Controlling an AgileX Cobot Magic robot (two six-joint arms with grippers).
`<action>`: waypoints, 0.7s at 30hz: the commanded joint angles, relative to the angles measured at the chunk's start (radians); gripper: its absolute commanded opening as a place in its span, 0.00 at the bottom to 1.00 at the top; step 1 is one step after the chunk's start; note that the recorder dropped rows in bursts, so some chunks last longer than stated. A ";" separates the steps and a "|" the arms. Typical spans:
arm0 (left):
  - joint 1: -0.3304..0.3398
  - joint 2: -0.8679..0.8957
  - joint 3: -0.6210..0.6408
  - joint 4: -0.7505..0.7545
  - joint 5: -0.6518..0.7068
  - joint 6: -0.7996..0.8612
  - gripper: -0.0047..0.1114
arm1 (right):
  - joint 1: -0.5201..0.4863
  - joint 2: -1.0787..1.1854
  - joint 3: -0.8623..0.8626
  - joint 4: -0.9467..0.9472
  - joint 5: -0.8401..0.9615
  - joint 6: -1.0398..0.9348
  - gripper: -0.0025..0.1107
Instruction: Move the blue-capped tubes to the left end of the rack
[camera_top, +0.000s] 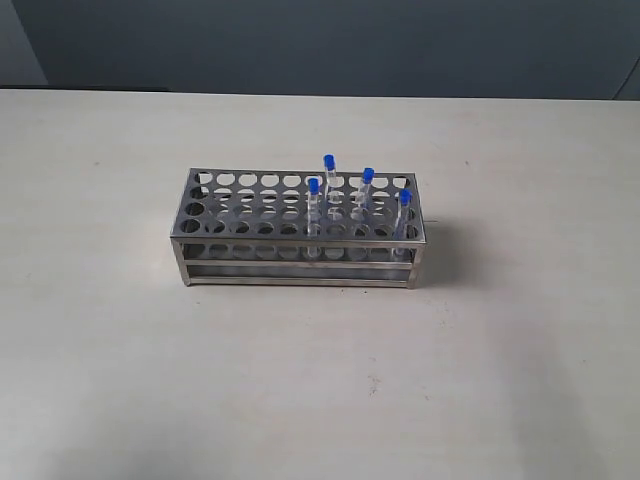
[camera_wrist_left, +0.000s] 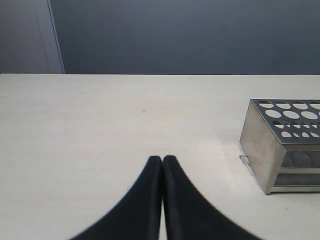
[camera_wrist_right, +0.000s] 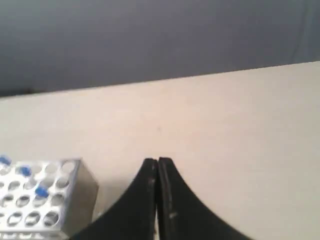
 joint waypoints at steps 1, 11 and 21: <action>-0.006 -0.004 -0.003 0.000 -0.005 -0.001 0.05 | 0.169 0.313 -0.146 0.104 0.051 -0.250 0.02; -0.006 -0.004 -0.003 0.000 -0.005 -0.001 0.05 | 0.416 0.765 -0.347 -0.024 0.062 -0.265 0.43; -0.006 -0.004 -0.003 0.000 -0.005 -0.001 0.05 | 0.436 0.873 -0.369 0.057 -0.054 -0.262 0.38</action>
